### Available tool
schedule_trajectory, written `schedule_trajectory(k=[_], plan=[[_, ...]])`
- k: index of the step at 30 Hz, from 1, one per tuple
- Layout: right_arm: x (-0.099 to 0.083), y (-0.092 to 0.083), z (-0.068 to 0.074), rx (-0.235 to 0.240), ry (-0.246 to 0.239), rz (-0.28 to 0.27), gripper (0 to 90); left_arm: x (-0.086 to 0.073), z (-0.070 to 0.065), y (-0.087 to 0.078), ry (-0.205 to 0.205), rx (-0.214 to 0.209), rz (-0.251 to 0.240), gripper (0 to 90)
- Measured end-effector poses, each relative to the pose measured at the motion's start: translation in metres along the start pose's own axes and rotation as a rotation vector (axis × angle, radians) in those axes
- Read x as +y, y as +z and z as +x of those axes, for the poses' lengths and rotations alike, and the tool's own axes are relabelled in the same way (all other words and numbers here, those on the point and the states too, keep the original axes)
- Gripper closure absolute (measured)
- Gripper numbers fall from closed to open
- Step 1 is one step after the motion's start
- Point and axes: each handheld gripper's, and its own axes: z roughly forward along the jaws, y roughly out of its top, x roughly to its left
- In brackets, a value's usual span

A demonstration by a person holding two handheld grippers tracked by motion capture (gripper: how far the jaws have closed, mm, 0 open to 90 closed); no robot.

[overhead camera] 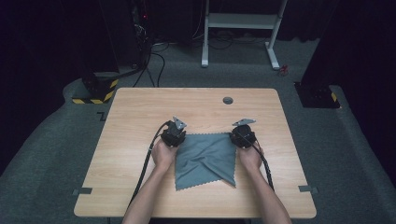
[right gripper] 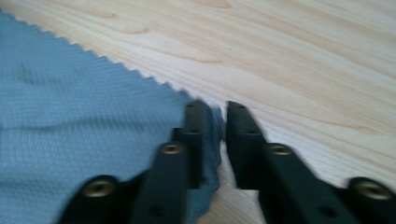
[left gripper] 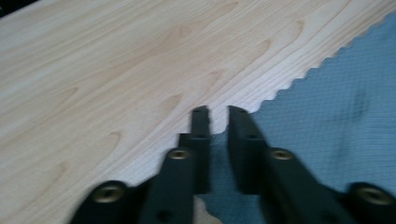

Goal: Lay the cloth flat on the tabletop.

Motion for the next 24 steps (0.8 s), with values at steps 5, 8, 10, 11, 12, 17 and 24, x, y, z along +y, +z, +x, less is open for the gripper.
schedule_trajectory(k=[5, 8, 10, 11, 12, 17, 24], plan=[[-0.005, -0.032, -0.003, 0.020, -0.034, -0.062, 73.1, -0.009, -0.006, -0.033, 0.030, -0.074, -0.019, 60.4], [-0.012, -0.038, 0.001, 0.044, -0.068, -0.053, 74.1, -0.022, -0.011, -0.041, 0.059, -0.093, 0.005, 60.2], [-0.028, -0.041, 0.007, 0.090, -0.090, -0.032, 75.5, -0.032, -0.012, -0.043, 0.029, -0.132, 0.014, 60.1], [-0.028, -0.041, 0.007, 0.090, -0.090, -0.032, 75.5, -0.035, -0.013, -0.043, 0.027, -0.138, 0.020, 60.1], [-0.032, -0.039, 0.009, 0.100, -0.103, -0.025, 75.6, -0.038, -0.014, -0.043, 0.033, -0.129, 0.028, 60.3], [-0.042, -0.024, 0.018, 0.112, -0.109, 0.016, 79.5, -0.041, -0.014, -0.031, 0.048, -0.113, 0.062, 66.5], [-0.034, -0.019, 0.013, 0.031, -0.157, 0.043, 90.0, -0.030, -0.004, -0.017, 0.082, -0.048, 0.090, 84.8]])
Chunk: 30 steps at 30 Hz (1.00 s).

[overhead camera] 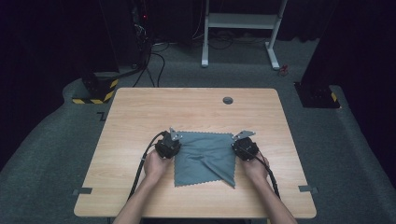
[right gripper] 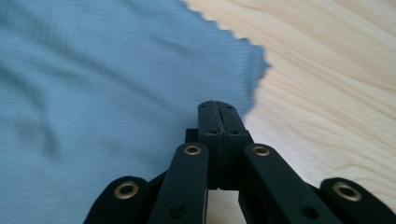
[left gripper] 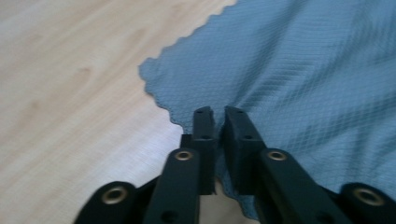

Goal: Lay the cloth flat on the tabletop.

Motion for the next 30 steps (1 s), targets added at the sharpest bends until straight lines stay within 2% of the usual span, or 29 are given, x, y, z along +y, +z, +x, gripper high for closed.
schedule_trajectory(k=[2, 3, 4, 5, 7, 8, 10, 11, 12, 13, 14, 16, 18, 19, 20, 21, 22, 23, 25, 28, 30], plan=[[0.001, 0.002, -0.008, 0.000, 0.038, -0.003, 90.0, 0.006, 0.003, 0.005, -0.020, 0.010, 0.005, 85.0], [0.001, 0.002, -0.008, 0.000, 0.038, -0.003, 90.0, 0.006, 0.003, 0.005, -0.020, 0.010, 0.005, 83.6], [0.002, 0.005, -0.013, -0.024, 0.063, 0.005, 89.9, 0.009, 0.005, 0.007, -0.038, 0.033, 0.009, 77.5], [0.002, 0.004, -0.014, -0.020, 0.071, 0.003, 89.8, 0.009, 0.005, 0.007, -0.038, 0.033, 0.009, 71.8], [-0.001, -0.001, -0.012, 0.006, 0.080, -0.030, 87.1, 0.008, 0.006, 0.004, -0.073, -0.009, -0.006, 65.6], [-0.002, -0.006, -0.008, 0.020, 0.078, -0.051, 85.4, 0.003, -0.001, -0.006, -0.058, -0.027, -0.040, 64.1], [-0.006, -0.015, 0.001, 0.050, 0.037, -0.080, 82.2, -0.004, -0.010, -0.018, -0.041, -0.054, -0.070, 61.0], [-0.008, -0.019, 0.006, 0.066, 0.022, -0.084, 80.2, -0.008, -0.014, -0.025, -0.040, -0.072, -0.085, 59.6], [-0.008, -0.019, 0.006, 0.066, 0.022, -0.084, 80.2, -0.008, -0.014, -0.025, -0.040, -0.072, -0.085, 58.0], [-0.013, -0.025, 0.016, 0.094, -0.001, -0.086, 76.9, -0.015, -0.019, -0.032, -0.040, -0.092, -0.101, 56.1], [-0.013, -0.025, 0.016, 0.094, -0.001, -0.086, 76.9, -0.020, -0.023, -0.036, -0.041, -0.105, -0.110, 56.1], [-0.017, -0.023, 0.022, 0.110, -0.015, -0.069, 75.0, -0.037, -0.033, -0.045, -0.051, -0.151, -0.118, 50.9], [-0.017, -0.022, 0.023, 0.111, -0.015, -0.060, 75.0, -0.043, -0.035, -0.045, -0.053, -0.154, -0.110, 49.4], [-0.019, -0.017, 0.022, 0.110, -0.014, -0.047, 77.4, -0.047, -0.038, -0.044, -0.040, -0.131, -0.097, 45.5], [-0.019, -0.017, 0.022, 0.110, -0.014, -0.047, 77.4, -0.053, -0.039, -0.044, -0.029, -0.107, -0.097, 45.5], [-0.021, -0.016, 0.021, 0.124, -0.001, -0.053, 79.3, -0.057, -0.038, -0.045, -0.044, -0.110, -0.109, 44.0], [-0.021, -0.016, 0.019, 0.110, -0.013, -0.054, 88.4, -0.061, -0.035, -0.046, -0.078, -0.116, -0.117, 41.9], [-0.022, -0.016, 0.018, 0.105, -0.022, -0.056, 89.3, -0.061, -0.035, -0.046, -0.078, -0.116, -0.117, 41.0], [-0.022, -0.016, 0.018, 0.107, -0.020, -0.055, 89.5, -0.066, -0.033, -0.045, -0.106, -0.127, -0.141, 39.5], [-0.019, -0.015, 0.018, 0.070, -0.050, -0.045, 90.0, -0.068, -0.032, -0.045, -0.103, -0.117, -0.147, 38.3], [-0.018, -0.014, 0.015, 0.055, -0.047, -0.044, 90.0, -0.068, -0.032, -0.045, -0.108, -0.120, -0.147, 38.3]])
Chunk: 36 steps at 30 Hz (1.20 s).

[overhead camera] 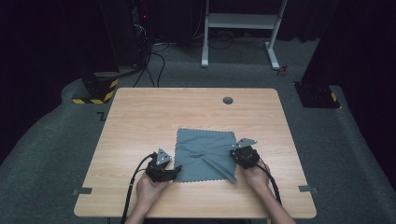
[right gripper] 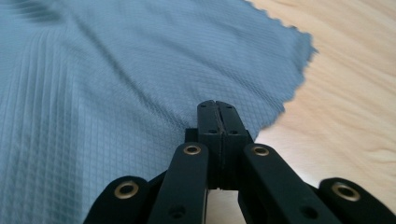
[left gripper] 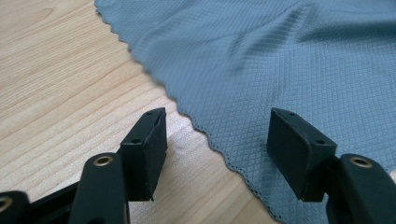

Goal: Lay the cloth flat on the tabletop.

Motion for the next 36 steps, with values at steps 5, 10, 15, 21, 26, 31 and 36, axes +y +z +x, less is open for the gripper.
schedule_trajectory(k=[5, 10, 15, 21, 26, 31, 36], plan=[[0.005, 0.008, -0.023, -0.007, 0.080, 0.001, 88.1, 0.000, 0.000, 0.000, -0.002, 0.003, 0.001, 37.3], [-0.005, -0.012, -0.009, 0.017, 0.062, -0.039, 79.8, 0.000, -0.001, 0.000, -0.009, 0.005, 0.000, 36.8], [-0.023, -0.032, 0.004, 0.061, 0.042, -0.062, 79.3, 0.000, -0.001, 0.000, -0.009, 0.005, 0.000, 36.7], [-0.042, -0.046, 0.017, 0.119, 0.042, -0.073, 73.5, 0.000, -0.001, 0.000, -0.008, 0.005, 0.001, 36.1], [-0.050, -0.052, 0.043, 0.121, -0.037, -0.074, 69.8, 0.000, -0.001, 0.000, -0.008, 0.003, 0.002, 35.8], [-0.052, -0.049, 0.048, 0.126, -0.041, -0.064, 70.6, -0.002, -0.003, -0.006, 0.016, 0.022, -0.037, 46.2], [-0.056, -0.049, 0.045, 0.142, -0.019, -0.083, 72.5, -0.005, -0.032, -0.019, 0.126, -0.058, -0.076, 58.1]])
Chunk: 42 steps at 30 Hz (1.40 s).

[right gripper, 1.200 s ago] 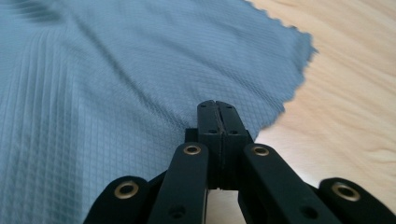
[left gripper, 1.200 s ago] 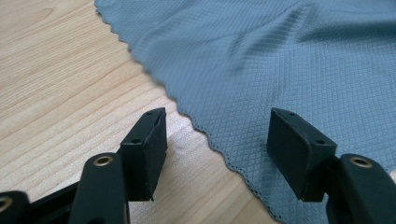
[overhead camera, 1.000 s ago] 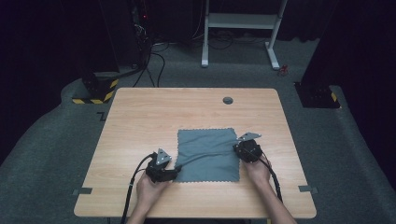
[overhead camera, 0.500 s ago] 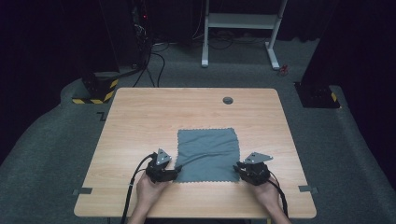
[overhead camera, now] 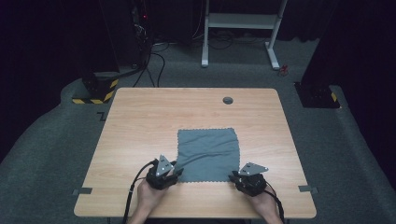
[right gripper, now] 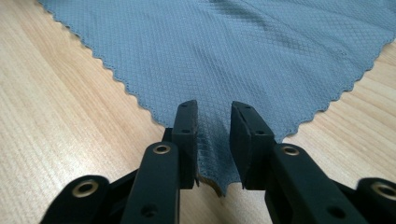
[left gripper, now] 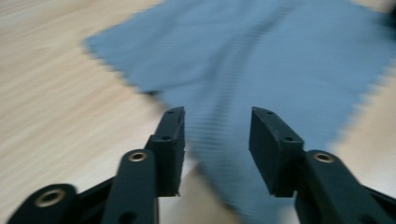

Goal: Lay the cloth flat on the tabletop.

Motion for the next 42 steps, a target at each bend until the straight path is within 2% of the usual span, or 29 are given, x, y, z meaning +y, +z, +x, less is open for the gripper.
schedule_trajectory(k=[2, 3, 5, 6, 8, 11, 13, 16, 21, 24, 25, 26, 28, 29, 30, 31, 32, 33, 34, 35, 36, 38, 40, 42], plan=[[-0.001, -0.001, -0.001, 0.008, -0.005, -0.001, 75.6, 0.004, -0.010, 0.008, 0.039, -0.032, 0.067, 62.9], [-0.001, -0.002, -0.001, 0.008, -0.006, 0.001, 76.2, 0.004, -0.012, 0.010, 0.040, -0.045, 0.079, 64.3], [-0.002, -0.003, -0.001, 0.006, -0.011, 0.005, 78.1, 0.005, -0.012, 0.011, 0.040, -0.056, 0.077, 68.4], [-0.002, -0.003, -0.001, 0.009, -0.012, 0.006, 80.2, 0.006, -0.010, 0.012, 0.009, -0.081, 0.086, 70.1], [-0.003, -0.004, 0.000, 0.016, -0.021, 0.006, 85.8, 0.006, -0.009, 0.012, 0.002, -0.089, 0.091, 72.4], [-0.003, -0.005, 0.002, 0.020, -0.040, 0.019, 89.0, 0.009, -0.012, 0.010, 0.071, -0.105, 0.118, 84.0], [-0.002, -0.007, 0.004, 0.027, -0.050, 0.028, 89.1, 0.010, -0.014, 0.010, 0.087, -0.105, 0.131, 87.4], [-0.003, -0.008, 0.007, 0.024, -0.071, 0.035, 89.1, 0.012, -0.014, 0.007, 0.109, -0.121, 0.160, 88.5], [-0.004, -0.014, 0.013, 0.059, -0.100, 0.059, 88.2, 0.009, -0.011, -0.001, 0.102, -0.187, 0.187, 88.1], [-0.004, -0.016, 0.015, 0.062, -0.109, 0.063, 85.3, 0.008, -0.008, -0.005, 0.087, -0.206, 0.193, 83.4], [-0.004, -0.018, 0.015, 0.074, -0.098, 0.053, 82.0, 0.008, -0.005, -0.006, 0.074, -0.210, 0.180, 77.3], [-0.001, -0.020, 0.013, 0.068, -0.078, 0.033, 79.2, 0.011, -0.001, -0.007, 0.046, -0.187, 0.156, 66.8], [0.005, -0.019, 0.008, 0.038, -0.075, 0.017, 78.4, 0.016, 0.006, -0.004, 0.019, -0.132, 0.132, 57.8], [0.009, -0.015, 0.004, 0.024, -0.067, 0.006, 77.7, 0.016, 0.006, -0.004, 0.019, -0.132, 0.132, 55.4], [0.013, -0.011, -0.003, 0.009, -0.051, 0.001, 77.1, 0.024, 0.015, 0.005, 0.002, -0.058, 0.123, 54.1], [0.018, -0.005, -0.011, -0.010, -0.028, -0.007, 77.0, 0.024, 0.015, 0.005, 0.002, -0.058, 0.123, 53.0], [0.022, 0.002, -0.020, -0.038, -0.006, -0.004, 77.0, 0.031, 0.027, 0.017, -0.023, 0.010, 0.125, 52.6], [0.027, 0.009, -0.029, -0.059, 0.018, 0.003, 77.2, 0.031, 0.027, 0.017, -0.023, 0.010, 0.125, 52.8], [0.032, 0.016, -0.039, -0.069, 0.045, 0.003, 77.2, 0.034, 0.034, 0.024, -0.046, 0.041, 0.122, 53.3], [0.032, 0.016, -0.039, -0.069, 0.045, 0.003, 77.2, 0.037, 0.042, 0.030, -0.069, 0.065, 0.126, 53.3], [0.036, 0.023, -0.048, -0.083, 0.082, 0.005, 76.9, 0.040, 0.050, 0.037, -0.094, 0.094, 0.125, 53.9], [0.046, 0.035, -0.066, -0.114, 0.147, -0.003, 77.1, 0.045, 0.061, 0.048, -0.112, 0.136, 0.140, 54.0], [0.053, 0.042, -0.077, -0.138, 0.184, -0.011, 78.2, 0.049, 0.069, 0.056, -0.134, 0.148, 0.151, 54.6], [0.062, 0.048, -0.088, -0.171, 0.223, -0.019, 79.3, 0.053, 0.076, 0.064, -0.138, 0.169, 0.163, 55.6]])
